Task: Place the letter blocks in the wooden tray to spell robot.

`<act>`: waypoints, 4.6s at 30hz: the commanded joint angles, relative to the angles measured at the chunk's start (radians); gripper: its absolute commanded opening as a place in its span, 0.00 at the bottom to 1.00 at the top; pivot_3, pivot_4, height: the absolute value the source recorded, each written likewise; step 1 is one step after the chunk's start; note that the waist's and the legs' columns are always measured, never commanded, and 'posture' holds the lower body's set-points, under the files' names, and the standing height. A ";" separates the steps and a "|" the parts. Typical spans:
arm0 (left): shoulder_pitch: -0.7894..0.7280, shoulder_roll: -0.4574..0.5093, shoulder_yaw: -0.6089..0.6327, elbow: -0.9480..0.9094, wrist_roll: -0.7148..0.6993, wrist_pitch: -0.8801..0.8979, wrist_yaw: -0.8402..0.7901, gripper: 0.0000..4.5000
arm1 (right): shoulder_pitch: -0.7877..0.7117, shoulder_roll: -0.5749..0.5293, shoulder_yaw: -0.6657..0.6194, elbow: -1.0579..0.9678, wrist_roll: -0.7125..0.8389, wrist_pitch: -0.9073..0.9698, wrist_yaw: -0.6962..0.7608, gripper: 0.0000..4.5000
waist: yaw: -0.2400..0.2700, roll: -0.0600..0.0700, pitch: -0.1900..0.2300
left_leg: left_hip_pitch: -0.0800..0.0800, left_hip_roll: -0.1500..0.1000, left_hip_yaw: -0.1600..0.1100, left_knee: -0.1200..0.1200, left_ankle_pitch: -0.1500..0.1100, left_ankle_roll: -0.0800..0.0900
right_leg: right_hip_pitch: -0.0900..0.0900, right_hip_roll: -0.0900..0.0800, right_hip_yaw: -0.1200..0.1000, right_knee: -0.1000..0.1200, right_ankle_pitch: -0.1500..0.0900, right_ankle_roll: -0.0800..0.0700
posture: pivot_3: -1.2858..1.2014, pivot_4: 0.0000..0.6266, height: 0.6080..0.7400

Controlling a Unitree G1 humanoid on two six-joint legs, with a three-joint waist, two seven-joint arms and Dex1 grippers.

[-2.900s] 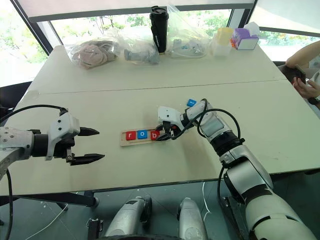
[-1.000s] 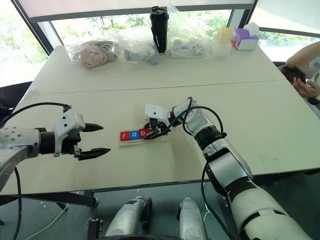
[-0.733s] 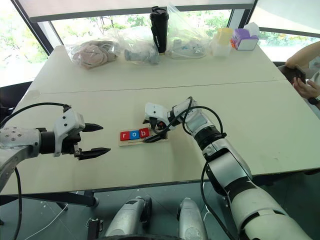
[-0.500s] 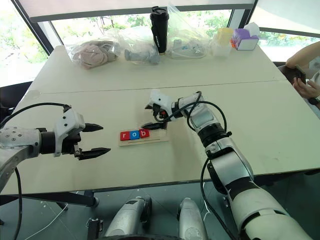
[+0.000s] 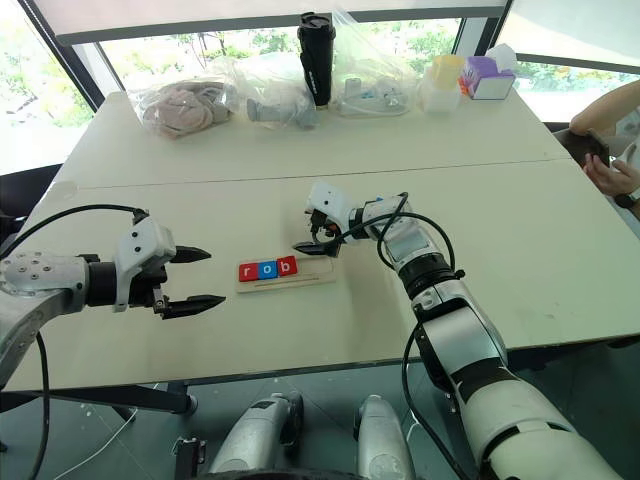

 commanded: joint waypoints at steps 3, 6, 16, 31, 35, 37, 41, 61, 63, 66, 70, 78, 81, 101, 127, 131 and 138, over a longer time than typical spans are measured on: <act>-0.006 -0.003 0.019 -0.013 -0.004 -0.007 0.004 1.00 | -0.037 0.019 0.014 0.048 -0.025 -0.063 0.014 0.99 | 0.001 0.000 0.000 | 0.000 0.000 0.000 0.000 0.000 0.000 | 0.000 0.000 0.000 0.000 0.000 0.000 | 0.52 0.24 1.00; -0.003 -0.004 0.022 -0.018 -0.007 -0.003 0.008 1.00 | -0.029 0.020 0.013 0.045 -0.022 -0.074 0.033 0.99 | 0.001 0.000 0.000 | 0.000 0.000 0.000 0.000 0.000 0.000 | 0.000 0.000 0.000 0.000 0.000 0.000 | 0.52 0.24 1.00; -0.013 -0.010 0.011 -0.010 -0.002 -0.006 0.008 1.00 | -0.021 0.017 -0.004 0.024 -0.011 -0.069 0.023 0.99 | 0.000 0.000 0.000 | 0.000 0.000 0.000 0.000 0.000 0.000 | -0.001 0.000 0.000 0.000 0.000 0.000 | 0.52 0.24 1.00; -0.134 -0.108 0.025 -0.042 -0.174 0.062 0.012 1.00 | 0.291 -0.170 -0.359 -0.769 0.205 0.592 -0.345 0.99 | 0.010 -0.001 -0.001 | 0.000 0.000 -0.001 -0.001 0.000 0.000 | 0.001 -0.001 0.000 0.000 0.000 0.000 | 0.52 0.24 1.00; -0.182 -0.140 -0.034 -0.018 -0.172 0.060 -0.003 1.00 | 0.454 -0.222 -0.359 -0.922 0.262 0.649 -0.299 0.99 | 0.006 0.000 -0.001 | 0.000 0.000 0.000 0.000 0.001 0.001 | 0.001 -0.001 0.001 0.001 0.000 0.000 | 0.52 0.24 1.00; -0.210 -0.152 -0.065 0.002 -0.158 0.052 -0.014 1.00 | 0.485 -0.246 -0.345 -0.905 0.268 0.629 -0.277 0.99 | 0.004 0.000 -0.001 | 0.000 0.000 0.001 0.002 0.001 0.001 | 0.003 -0.001 0.000 0.000 -0.001 -0.001 | 0.52 0.24 1.00; -0.250 -0.159 -0.109 0.037 -0.132 0.029 -0.042 1.00 | 0.472 -0.276 -0.317 -0.791 0.250 0.553 -0.254 0.99 | 0.007 0.000 -0.001 | 0.002 0.001 0.000 0.006 0.001 0.001 | 0.007 0.000 0.000 -0.001 -0.002 -0.004 | 0.52 0.24 1.00; -0.303 -0.227 -0.175 0.175 0.055 -0.115 -0.025 1.00 | 0.238 -0.238 -0.214 -0.248 0.174 0.298 -0.191 0.46 | 0.006 -0.001 0.000 | 0.001 0.001 0.000 0.006 0.000 0.003 | 0.008 0.000 -0.001 -0.004 0.000 -0.001 | 0.52 0.24 1.00; -0.292 -0.223 -0.169 0.173 0.056 -0.115 -0.023 1.00 | 0.239 -0.236 -0.222 -0.255 0.182 0.315 -0.187 0.26 | 0.007 -0.001 0.000 | 0.001 0.001 0.000 0.006 0.000 0.003 | 0.008 0.000 -0.001 -0.003 0.000 -0.001 | 0.52 0.24 1.00; -0.283 -0.222 -0.160 0.169 0.055 -0.114 -0.018 1.00 | 0.253 -0.245 -0.229 -0.287 0.179 0.336 -0.209 0.26 | 0.007 -0.001 0.000 | 0.002 0.001 0.000 0.006 0.000 0.003 | 0.008 0.000 -0.001 -0.003 0.000 -0.001 | 0.52 0.24 1.00; -0.271 -0.223 -0.153 0.157 0.059 -0.118 -0.006 1.00 | 0.286 -0.244 -0.309 -0.461 0.200 0.524 -0.357 0.26 | 0.010 -0.001 0.000 | 0.001 0.001 -0.001 0.006 0.000 0.003 | 0.008 0.000 0.000 -0.003 0.000 -0.001 | 0.52 0.24 1.00; -0.211 -0.215 -0.155 0.071 0.041 -0.096 -0.001 1.00 | 0.474 0.061 -0.520 -1.277 0.244 1.260 -0.788 0.26 | 0.010 0.000 -0.001 | -0.002 0.001 -0.002 0.002 0.000 0.002 | 0.001 -0.002 0.000 0.001 0.000 -0.001 | 0.52 0.24 1.00; -0.195 -0.201 -0.174 0.052 0.052 -0.096 -0.011 1.00 | 0.553 0.154 -0.488 -1.484 0.234 1.420 -0.855 0.26 | 0.012 0.000 -0.001 | -0.002 0.001 -0.002 0.001 0.000 0.002 | 0.000 -0.002 0.000 0.001 0.000 -0.001 | 0.52 0.24 1.00; -0.156 -0.175 -0.245 0.059 0.123 -0.127 -0.049 1.00 | 0.751 0.228 -0.370 -1.600 0.221 1.490 -0.939 0.78 | 0.008 0.000 -0.001 | -0.002 0.001 -0.001 0.000 -0.001 0.001 | -0.003 -0.002 0.000 -0.004 -0.002 -0.006 | 0.52 0.24 1.00; -0.188 -0.083 -0.185 0.058 0.071 -0.138 -0.187 1.00 | 0.593 -0.584 -0.196 -0.665 0.255 0.136 0.184 1.00 | 0.010 -0.001 0.000 | -0.001 0.001 -0.001 0.004 -0.003 0.005 | 0.009 -0.007 -0.003 -0.012 -0.003 -0.004 | 0.52 0.24 1.00; -0.164 -0.073 -0.156 0.047 0.054 -0.113 -0.176 1.00 | 0.551 -0.560 -0.146 -0.570 0.235 0.060 0.251 1.00 | 0.013 -0.001 0.000 | -0.001 0.001 -0.001 0.004 -0.003 0.006 | 0.009 -0.006 -0.003 -0.012 -0.002 -0.004 | 0.52 0.24 1.00; -0.135 -0.064 -0.129 0.019 0.042 -0.087 -0.157 1.00 | 0.503 -0.531 -0.108 -0.500 0.228 0.013 0.322 1.00 | 0.011 -0.001 0.000 | 0.000 0.001 -0.001 0.005 -0.003 0.005 | 0.010 -0.006 -0.004 -0.011 -0.002 -0.004 | 0.52 0.24 1.00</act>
